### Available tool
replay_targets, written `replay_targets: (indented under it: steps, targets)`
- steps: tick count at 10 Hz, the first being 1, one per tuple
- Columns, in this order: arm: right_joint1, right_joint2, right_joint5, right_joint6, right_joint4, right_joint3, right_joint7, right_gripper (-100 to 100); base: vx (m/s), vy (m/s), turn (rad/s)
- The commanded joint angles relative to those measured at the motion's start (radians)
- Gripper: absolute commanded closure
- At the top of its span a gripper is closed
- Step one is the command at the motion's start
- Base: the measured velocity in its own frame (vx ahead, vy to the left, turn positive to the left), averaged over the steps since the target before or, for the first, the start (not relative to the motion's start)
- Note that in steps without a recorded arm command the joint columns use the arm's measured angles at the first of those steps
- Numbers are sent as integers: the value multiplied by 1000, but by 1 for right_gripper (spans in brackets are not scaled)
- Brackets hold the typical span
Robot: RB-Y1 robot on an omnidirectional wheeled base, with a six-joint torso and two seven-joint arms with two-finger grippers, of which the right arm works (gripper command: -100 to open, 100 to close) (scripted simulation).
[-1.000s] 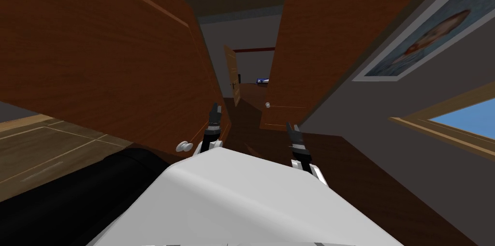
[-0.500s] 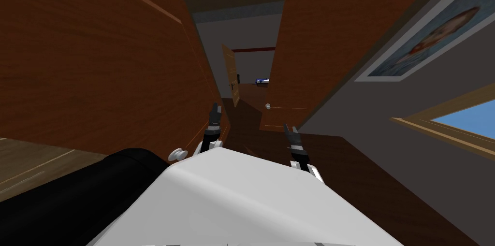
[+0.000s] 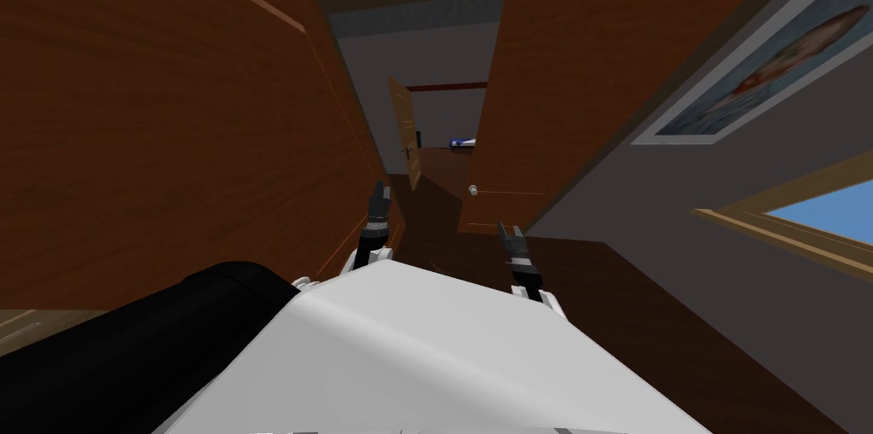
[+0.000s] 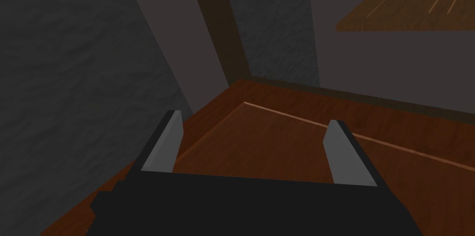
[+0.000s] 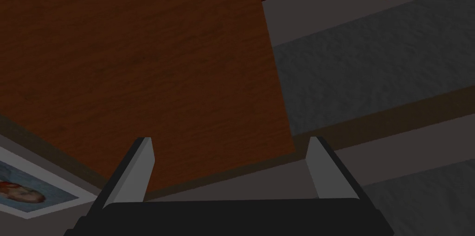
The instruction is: Pull the door open
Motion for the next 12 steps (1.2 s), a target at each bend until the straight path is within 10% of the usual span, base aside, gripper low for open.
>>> replay_targets:
  steps: [1, 12]
  targets:
    - [-8, -1, 11, -9, 32, -3, 25, -100, 96, 43, -32]
    - [-75, -7, 83, -65, 257, -25, 181, -100, 105, 35, -30]
